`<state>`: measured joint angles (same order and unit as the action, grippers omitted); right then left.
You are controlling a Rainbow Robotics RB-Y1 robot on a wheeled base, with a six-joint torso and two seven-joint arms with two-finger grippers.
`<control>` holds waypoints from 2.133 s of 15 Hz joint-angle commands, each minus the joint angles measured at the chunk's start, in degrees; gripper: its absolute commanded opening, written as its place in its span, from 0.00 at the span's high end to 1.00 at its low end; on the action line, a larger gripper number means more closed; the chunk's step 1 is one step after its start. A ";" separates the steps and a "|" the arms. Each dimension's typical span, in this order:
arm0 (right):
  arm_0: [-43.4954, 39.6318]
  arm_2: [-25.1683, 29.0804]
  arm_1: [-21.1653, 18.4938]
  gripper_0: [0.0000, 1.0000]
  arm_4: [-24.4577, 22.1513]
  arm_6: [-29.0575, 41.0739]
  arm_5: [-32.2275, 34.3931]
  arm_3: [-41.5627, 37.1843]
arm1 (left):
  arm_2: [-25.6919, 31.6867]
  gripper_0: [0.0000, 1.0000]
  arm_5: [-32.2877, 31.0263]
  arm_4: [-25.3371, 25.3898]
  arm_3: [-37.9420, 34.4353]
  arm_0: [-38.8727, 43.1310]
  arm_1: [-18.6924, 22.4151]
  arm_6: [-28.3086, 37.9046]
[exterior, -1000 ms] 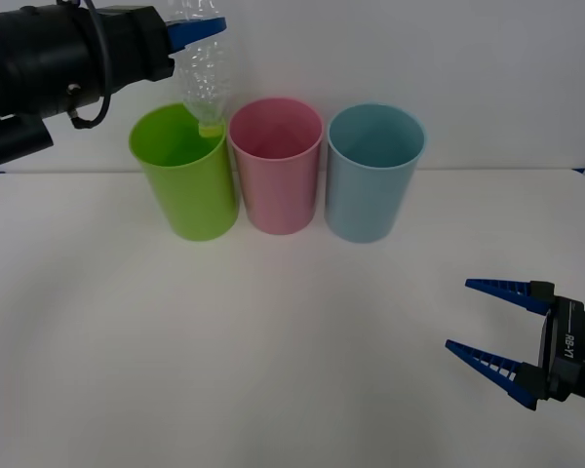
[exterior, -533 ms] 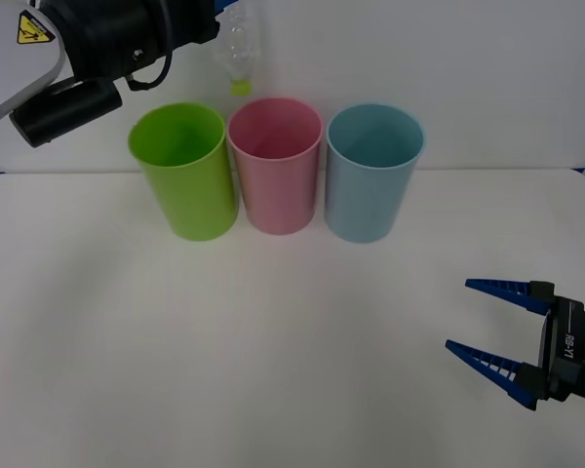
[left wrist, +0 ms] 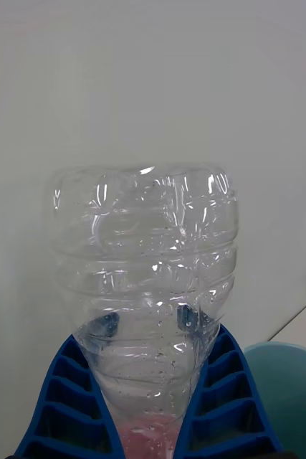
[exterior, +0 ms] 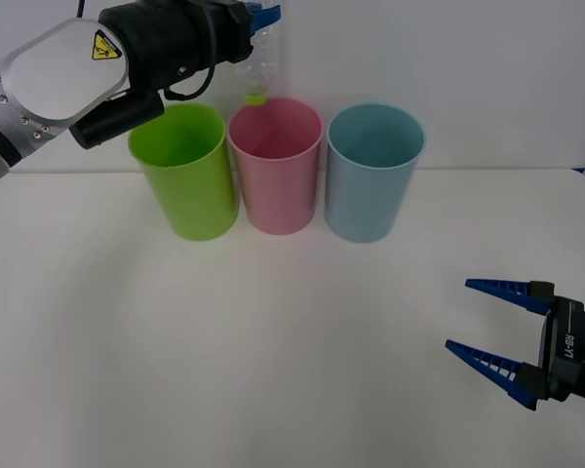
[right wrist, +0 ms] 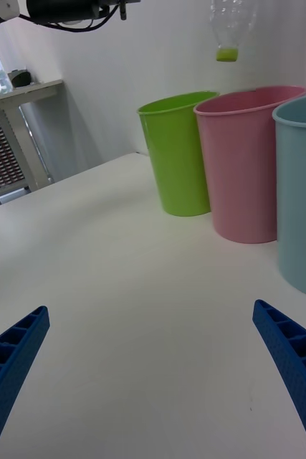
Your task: Put cans in the blue bin and PET bottles in the pink bin and trash in the green bin.
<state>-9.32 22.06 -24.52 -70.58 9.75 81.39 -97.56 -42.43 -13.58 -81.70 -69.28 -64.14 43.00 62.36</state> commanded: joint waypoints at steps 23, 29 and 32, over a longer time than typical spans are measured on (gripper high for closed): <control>0.00 0.00 0.00 0.01 0.00 0.00 0.00 0.00 | -0.46 0.00 -4.27 4.88 -8.24 1.91 7.98 -3.30; 0.00 0.00 0.00 0.02 0.00 0.00 0.00 0.00 | 1.83 0.00 -3.65 20.44 -25.73 11.93 25.12 -11.38; 0.00 0.00 0.00 0.02 0.00 0.00 0.00 0.00 | 11.06 0.00 -3.83 21.14 -33.90 24.59 31.01 -12.17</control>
<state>-9.32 22.06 -24.52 -70.58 9.75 81.39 -97.56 -33.47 -17.32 -60.58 -101.42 -42.35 73.01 50.21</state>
